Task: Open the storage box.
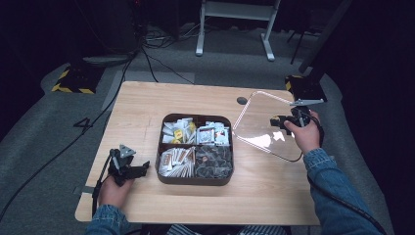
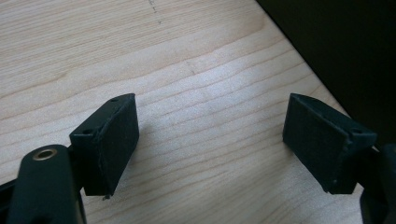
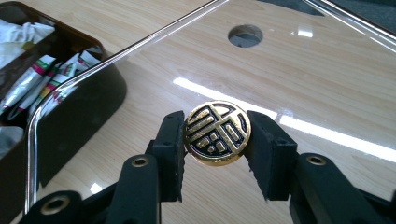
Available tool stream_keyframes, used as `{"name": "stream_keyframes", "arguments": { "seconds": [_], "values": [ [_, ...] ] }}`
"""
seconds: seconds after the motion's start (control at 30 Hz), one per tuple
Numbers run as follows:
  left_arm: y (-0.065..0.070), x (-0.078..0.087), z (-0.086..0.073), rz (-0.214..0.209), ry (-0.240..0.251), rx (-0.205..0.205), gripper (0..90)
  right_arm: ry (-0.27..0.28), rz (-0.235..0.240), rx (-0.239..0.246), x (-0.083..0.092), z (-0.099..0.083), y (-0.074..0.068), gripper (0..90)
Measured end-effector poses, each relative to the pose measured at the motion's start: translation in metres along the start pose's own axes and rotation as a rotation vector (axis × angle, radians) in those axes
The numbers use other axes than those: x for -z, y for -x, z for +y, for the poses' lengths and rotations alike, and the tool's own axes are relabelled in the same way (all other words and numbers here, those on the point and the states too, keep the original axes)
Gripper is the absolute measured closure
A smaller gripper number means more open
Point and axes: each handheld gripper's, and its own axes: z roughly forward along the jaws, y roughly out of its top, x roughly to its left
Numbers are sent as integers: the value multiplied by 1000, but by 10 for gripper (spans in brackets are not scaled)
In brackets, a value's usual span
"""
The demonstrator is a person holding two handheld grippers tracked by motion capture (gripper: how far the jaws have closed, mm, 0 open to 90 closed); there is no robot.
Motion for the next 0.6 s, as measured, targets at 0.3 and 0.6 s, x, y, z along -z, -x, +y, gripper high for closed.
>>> {"name": "stream_keyframes", "arguments": {
  "seconds": [0.3,0.6],
  "values": [
    [1,1,-1,-1,-1,4,184,-10,-25,-49,-4,-18,20,592],
    [1,2,-3,-3,-1,2,180,-24,-47,-87,-12,-34,33,596]
  ]
}}
